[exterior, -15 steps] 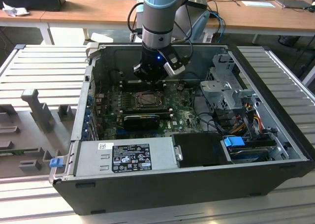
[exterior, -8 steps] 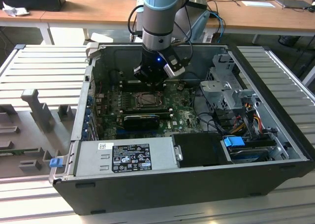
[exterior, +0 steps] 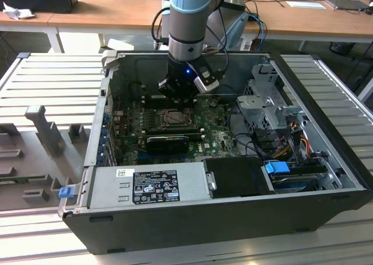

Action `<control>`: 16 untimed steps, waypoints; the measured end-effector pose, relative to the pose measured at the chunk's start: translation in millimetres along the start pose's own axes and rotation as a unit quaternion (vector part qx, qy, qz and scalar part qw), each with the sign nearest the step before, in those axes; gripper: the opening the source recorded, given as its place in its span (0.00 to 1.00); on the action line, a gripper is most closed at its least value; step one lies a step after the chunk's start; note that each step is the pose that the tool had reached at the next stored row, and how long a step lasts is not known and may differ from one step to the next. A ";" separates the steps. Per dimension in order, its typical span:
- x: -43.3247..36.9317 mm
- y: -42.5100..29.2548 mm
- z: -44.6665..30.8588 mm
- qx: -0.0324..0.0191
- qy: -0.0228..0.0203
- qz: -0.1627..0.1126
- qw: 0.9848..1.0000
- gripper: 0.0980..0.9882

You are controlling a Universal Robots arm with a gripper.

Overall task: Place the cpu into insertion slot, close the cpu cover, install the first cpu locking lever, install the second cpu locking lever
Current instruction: 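Install the first cpu locking lever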

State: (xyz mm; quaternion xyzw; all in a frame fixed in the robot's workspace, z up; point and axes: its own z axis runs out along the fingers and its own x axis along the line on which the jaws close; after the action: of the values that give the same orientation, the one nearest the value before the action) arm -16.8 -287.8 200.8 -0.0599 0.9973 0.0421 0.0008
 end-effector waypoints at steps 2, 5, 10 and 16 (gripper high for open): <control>-0.2 0.4 -2.5 -0.001 0.000 0.000 1.000 0.01; -0.2 1.1 -12.4 0.000 0.000 0.000 1.000 0.01; -0.2 1.1 -21.4 0.000 0.000 0.000 1.000 0.01; 0.3 -2.5 -21.7 0.000 0.000 0.000 1.000 0.01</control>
State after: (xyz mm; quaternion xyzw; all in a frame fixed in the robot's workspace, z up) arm -16.7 -292.1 222.2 -0.0600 0.9973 0.0424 0.0007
